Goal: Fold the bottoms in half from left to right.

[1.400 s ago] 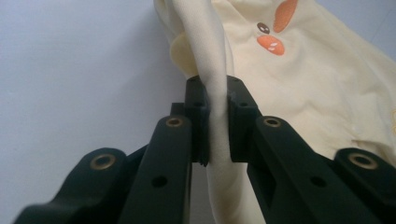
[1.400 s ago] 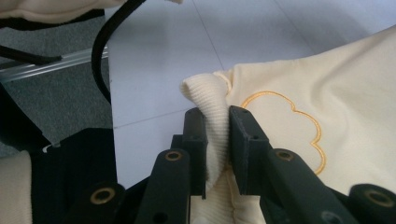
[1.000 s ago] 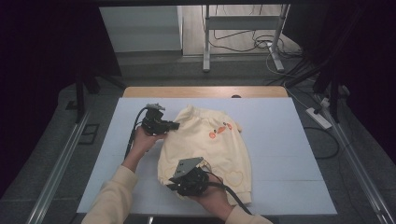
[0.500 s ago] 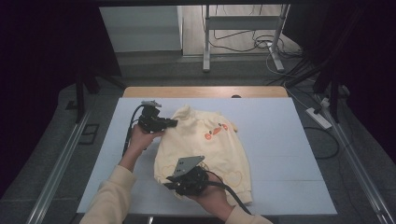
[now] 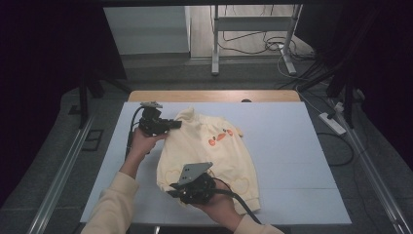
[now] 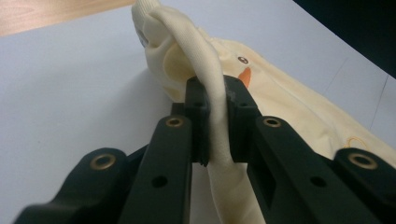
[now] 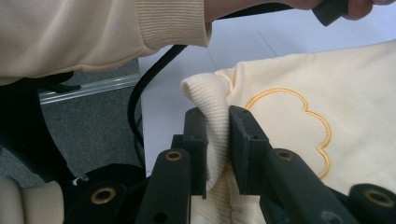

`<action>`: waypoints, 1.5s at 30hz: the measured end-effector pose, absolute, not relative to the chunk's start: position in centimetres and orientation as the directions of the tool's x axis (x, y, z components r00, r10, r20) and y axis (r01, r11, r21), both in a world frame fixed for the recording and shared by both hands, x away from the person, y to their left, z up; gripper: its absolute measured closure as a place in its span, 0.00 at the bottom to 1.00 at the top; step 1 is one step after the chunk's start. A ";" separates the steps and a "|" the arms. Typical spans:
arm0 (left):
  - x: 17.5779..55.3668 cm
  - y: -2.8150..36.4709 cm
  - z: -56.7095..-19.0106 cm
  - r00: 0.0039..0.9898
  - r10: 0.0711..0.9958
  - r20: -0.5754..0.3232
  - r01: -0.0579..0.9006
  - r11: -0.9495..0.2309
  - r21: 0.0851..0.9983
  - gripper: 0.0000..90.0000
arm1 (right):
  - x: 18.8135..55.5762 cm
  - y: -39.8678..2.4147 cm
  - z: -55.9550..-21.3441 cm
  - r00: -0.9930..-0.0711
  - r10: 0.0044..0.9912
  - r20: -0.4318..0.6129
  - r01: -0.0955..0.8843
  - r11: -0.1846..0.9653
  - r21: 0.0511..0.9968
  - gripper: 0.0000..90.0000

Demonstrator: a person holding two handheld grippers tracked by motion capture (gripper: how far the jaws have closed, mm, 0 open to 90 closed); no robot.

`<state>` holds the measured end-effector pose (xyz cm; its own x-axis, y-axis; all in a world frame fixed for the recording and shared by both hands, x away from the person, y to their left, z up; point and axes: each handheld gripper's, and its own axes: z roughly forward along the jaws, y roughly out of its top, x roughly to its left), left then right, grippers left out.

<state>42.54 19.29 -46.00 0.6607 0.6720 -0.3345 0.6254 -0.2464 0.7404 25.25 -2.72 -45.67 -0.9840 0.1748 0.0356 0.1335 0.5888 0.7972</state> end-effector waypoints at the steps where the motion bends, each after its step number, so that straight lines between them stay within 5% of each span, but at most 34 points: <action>1: 42.6 19.2 -46.2 0.661 0.672 -0.334 0.630 -0.254 0.734 0.91 | 25.4 -2.8 -45.8 -0.983 0.178 0.042 0.140 0.587 0.797 0.85; 14: 41.7 20.0 -44.0 0.669 0.672 -0.317 0.588 -0.219 0.779 0.91 | 25.0 -2.9 -45.0 -0.987 0.156 0.039 0.121 0.553 0.824 0.85; 45: 42.9 18.1 -46.3 0.654 0.678 -0.335 0.623 -0.231 0.747 0.90 | 25.6 -5.8 -45.9 -0.972 0.228 0.063 0.185 0.565 0.804 0.85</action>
